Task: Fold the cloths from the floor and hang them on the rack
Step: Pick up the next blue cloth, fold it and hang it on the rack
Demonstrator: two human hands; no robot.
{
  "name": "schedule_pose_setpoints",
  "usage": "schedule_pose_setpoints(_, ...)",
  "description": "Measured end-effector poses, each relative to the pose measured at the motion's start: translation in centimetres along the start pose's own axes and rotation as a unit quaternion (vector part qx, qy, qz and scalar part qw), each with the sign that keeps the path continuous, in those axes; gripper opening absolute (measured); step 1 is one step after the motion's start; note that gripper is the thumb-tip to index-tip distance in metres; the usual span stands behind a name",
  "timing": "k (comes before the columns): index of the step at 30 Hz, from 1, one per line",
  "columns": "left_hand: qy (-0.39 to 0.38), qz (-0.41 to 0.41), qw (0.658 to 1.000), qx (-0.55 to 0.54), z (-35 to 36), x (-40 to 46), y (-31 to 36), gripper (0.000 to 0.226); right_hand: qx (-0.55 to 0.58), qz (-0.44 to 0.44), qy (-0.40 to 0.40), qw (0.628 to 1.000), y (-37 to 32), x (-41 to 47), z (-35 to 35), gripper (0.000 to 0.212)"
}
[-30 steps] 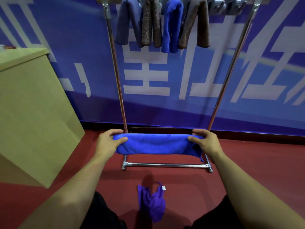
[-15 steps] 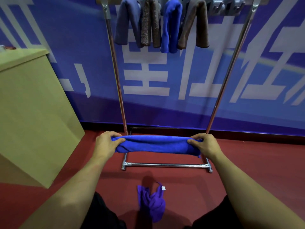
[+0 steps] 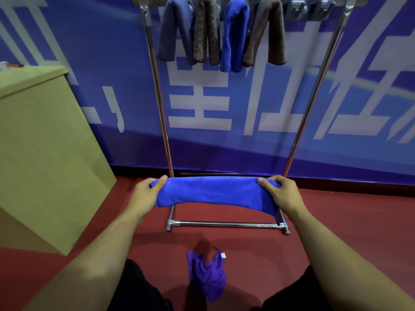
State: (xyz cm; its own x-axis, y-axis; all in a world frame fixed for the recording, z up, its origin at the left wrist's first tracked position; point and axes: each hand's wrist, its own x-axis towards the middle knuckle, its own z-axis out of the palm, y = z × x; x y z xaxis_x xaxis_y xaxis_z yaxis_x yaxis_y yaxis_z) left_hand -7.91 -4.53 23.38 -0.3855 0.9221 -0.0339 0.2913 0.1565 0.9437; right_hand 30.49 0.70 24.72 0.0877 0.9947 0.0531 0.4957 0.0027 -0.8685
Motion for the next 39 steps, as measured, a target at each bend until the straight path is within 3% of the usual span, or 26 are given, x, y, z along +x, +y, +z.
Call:
schedule_pose_setpoints(10,0.001,-0.023,0.999,-0.030,0.3,0.0,-0.5,0.038,0.065,0.135,-0.037,0.988,1.0,0.1,0.2,0.045)
schedule_pose_setpoints(16,-0.050,-0.075,0.991,-0.094,0.8,-0.3,-0.3,0.021,0.219,0.197,-0.098,0.951,1.7,0.2,0.8,0.029)
schedule_pose_setpoints(19,-0.059,-0.081,0.992,-0.080,0.9,0.0,-0.7,0.014,0.232,0.202,-0.089,0.947,1.5,0.3,1.0,0.017)
schedule_pose_setpoints(29,-0.032,-0.072,0.991,-0.111,1.8,-0.2,-0.2,0.013,0.199,0.161,0.001,0.967,1.7,0.9,1.7,0.025)
schedule_pose_setpoints(35,-0.015,-0.071,0.992,-0.099,1.6,0.1,-0.7,0.009,0.182,0.173,-0.028,0.967,1.5,0.7,1.6,0.020)
schedule_pose_setpoints(39,-0.013,-0.087,0.987,-0.131,1.6,-0.3,-0.1,0.028,0.182,0.132,-0.049,0.973,1.4,0.7,1.4,0.017)
